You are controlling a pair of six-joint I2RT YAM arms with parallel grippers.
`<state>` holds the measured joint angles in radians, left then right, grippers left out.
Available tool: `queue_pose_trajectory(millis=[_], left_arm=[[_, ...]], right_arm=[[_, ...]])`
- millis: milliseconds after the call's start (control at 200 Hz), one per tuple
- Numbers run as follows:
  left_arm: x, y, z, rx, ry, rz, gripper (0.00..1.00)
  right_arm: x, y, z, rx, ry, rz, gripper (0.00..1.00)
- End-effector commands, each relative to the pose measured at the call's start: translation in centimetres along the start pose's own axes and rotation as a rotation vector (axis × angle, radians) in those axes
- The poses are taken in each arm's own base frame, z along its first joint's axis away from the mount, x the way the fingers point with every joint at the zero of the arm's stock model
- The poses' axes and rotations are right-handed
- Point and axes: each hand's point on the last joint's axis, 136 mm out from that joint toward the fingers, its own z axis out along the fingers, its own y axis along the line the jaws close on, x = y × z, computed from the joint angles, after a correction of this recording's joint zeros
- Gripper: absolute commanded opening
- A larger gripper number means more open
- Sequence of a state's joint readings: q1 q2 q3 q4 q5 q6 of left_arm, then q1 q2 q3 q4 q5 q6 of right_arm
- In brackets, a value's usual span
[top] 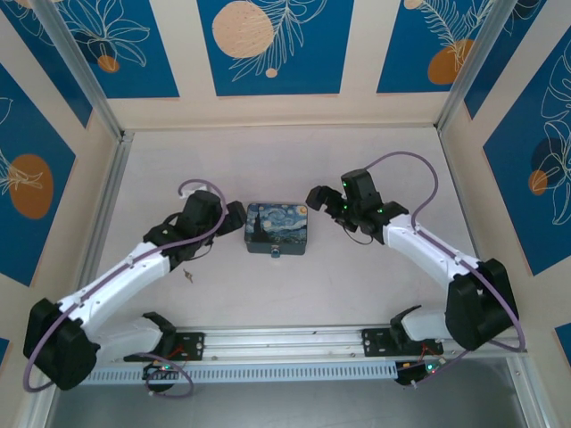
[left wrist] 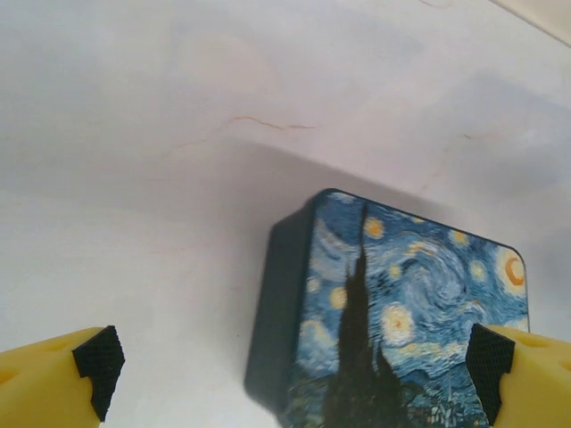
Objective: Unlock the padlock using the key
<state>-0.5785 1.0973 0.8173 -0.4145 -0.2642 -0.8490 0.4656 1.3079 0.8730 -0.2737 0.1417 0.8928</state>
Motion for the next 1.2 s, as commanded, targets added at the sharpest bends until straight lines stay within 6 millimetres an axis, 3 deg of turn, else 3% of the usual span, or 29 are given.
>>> queue_pose_trajectory(millis=[0,165,395,545,835,1195], left_arm=[[1.3,5.3,-2.0,-0.203,0.052,-0.103,1.0],[3.9,8.6,-2.2,-0.252,0.135,-0.305,1.0],[8.0,12.2,-0.2,-0.349,0.326,-0.388,1.0],[9.4,13.8,0.3,-0.413,0.376,-0.399,0.97],[10.0,15.5,1.0,-0.486,0.381,-0.442,0.71],[10.9,17.1,0.9,-0.563,0.39,-0.455,0.63]], right_arm=[[3.1,-1.4,-0.3,-0.009,0.063,-0.021,0.99],[7.1,-2.2,-0.6,0.039,0.106,-0.077,1.0],[12.0,-0.6,-2.2,-0.082,0.191,-0.169,0.99],[12.9,-0.1,-3.1,-0.053,0.178,-0.249,1.0],[13.8,1.8,-3.1,-0.071,0.195,-0.334,0.89],[14.2,2.9,-2.1,-0.071,0.216,-0.346,0.86]])
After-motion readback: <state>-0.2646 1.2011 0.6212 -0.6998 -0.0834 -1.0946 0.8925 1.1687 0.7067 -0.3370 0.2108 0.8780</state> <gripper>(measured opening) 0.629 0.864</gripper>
